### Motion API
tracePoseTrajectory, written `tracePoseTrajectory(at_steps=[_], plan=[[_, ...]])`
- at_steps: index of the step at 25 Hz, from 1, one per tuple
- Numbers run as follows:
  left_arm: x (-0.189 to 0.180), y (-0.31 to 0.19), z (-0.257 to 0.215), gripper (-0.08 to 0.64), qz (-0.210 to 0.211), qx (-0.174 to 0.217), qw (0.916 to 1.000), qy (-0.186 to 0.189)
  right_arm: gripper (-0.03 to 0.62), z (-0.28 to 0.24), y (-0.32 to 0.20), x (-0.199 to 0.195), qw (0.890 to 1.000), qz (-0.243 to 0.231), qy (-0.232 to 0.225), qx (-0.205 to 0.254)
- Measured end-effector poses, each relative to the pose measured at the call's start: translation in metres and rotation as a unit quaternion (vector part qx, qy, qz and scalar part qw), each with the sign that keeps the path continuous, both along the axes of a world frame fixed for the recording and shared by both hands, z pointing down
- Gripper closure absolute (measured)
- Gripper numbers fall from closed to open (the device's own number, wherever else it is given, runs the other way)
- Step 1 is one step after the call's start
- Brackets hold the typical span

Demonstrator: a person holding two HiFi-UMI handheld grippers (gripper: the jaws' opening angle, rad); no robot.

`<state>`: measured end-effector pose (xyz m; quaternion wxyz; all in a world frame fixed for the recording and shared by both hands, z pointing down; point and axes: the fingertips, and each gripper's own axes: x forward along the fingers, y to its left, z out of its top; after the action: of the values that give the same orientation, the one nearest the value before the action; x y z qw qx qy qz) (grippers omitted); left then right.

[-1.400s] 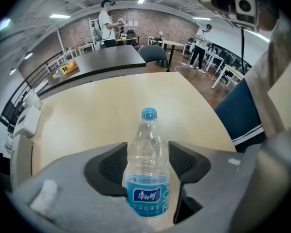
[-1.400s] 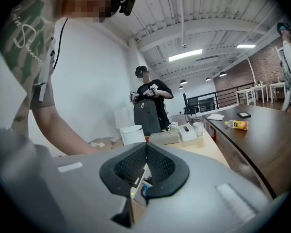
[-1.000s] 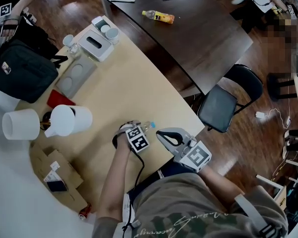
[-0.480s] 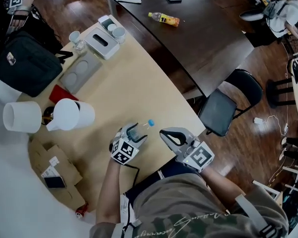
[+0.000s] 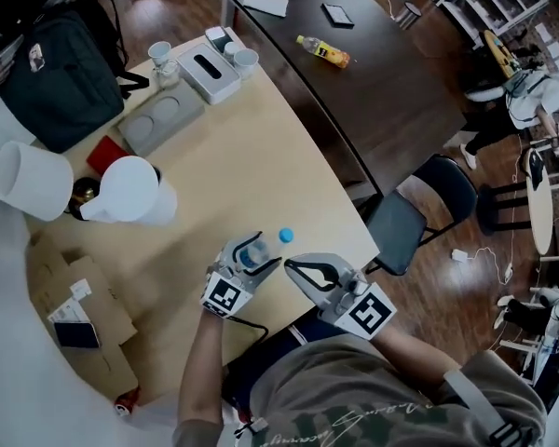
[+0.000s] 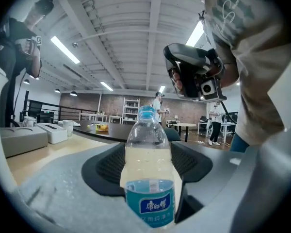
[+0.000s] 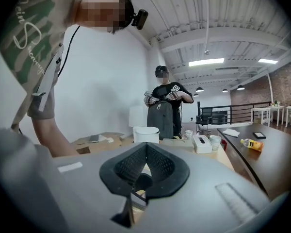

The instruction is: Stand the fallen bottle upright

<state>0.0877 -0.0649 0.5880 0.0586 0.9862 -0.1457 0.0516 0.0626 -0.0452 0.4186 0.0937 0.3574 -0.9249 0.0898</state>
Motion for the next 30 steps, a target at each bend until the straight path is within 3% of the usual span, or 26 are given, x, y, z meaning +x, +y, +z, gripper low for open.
tracePoseTrajectory(at_steps=[6, 10, 16, 18, 23, 30], plan=[[-0.008, -0.003, -0.003, 0.252, 0.001, 0.005, 0.9979, 0.065, 0.589, 0.008, 0.006, -0.007, 0.999, 0.005, -0.014, -0.032], [-0.021, -0.002, -0.008, 0.253, -0.004, 0.008, 0.9959, 0.091, 0.589, 0.008, 0.007, -0.008, 1.000, 0.001, -0.003, -0.017], [-0.062, 0.005, -0.020, 0.255, -0.047, -0.005, 0.9896, 0.136, 0.589, 0.000, 0.011, -0.024, 1.000, -0.021, -0.004, 0.015], [-0.075, 0.010, -0.021, 0.255, -0.056, -0.007, 0.9889, 0.137, 0.589, 0.003, 0.015, -0.030, 0.999, -0.029, -0.002, 0.018], [-0.092, 0.027, -0.019, 0.253, -0.049, 0.037, 0.9919, 0.111, 0.589, 0.010, 0.022, -0.047, 0.999, -0.047, 0.001, 0.018], [-0.110, 0.036, -0.022, 0.252, -0.068, 0.044, 0.9900, 0.116, 0.589, 0.012, 0.025, -0.070, 0.998, -0.063, 0.003, 0.018]])
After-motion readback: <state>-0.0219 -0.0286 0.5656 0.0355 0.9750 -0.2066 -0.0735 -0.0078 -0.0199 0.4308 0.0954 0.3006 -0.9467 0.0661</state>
